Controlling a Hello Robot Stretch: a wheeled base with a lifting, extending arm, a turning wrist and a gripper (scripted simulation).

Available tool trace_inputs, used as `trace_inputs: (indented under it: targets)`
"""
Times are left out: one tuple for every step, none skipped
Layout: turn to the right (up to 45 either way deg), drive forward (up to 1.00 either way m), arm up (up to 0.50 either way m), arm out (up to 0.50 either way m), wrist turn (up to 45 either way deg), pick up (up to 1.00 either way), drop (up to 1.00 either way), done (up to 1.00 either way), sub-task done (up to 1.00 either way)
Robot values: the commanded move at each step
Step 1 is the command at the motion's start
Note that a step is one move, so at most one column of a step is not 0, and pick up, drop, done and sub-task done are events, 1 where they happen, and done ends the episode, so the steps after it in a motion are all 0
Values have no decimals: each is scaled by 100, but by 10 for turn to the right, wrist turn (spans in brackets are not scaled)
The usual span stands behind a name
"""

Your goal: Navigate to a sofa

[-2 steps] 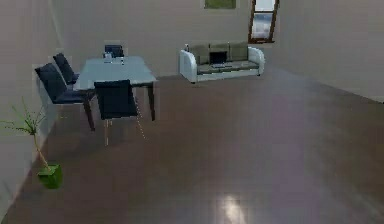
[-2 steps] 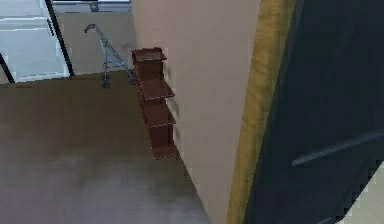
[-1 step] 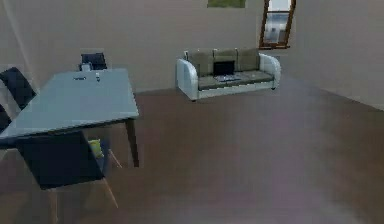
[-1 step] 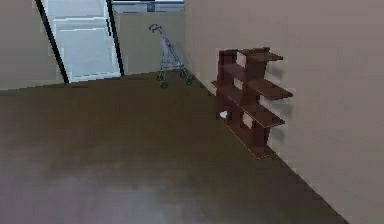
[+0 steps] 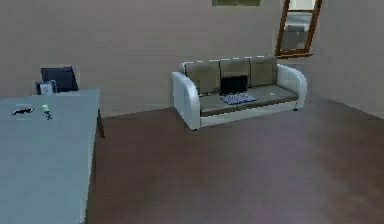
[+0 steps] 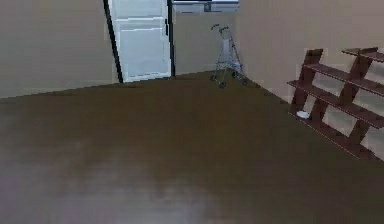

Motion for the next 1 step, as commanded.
trace_inputs:
  targets:
    - [-30,0,0,0,0,0,0,0,0]
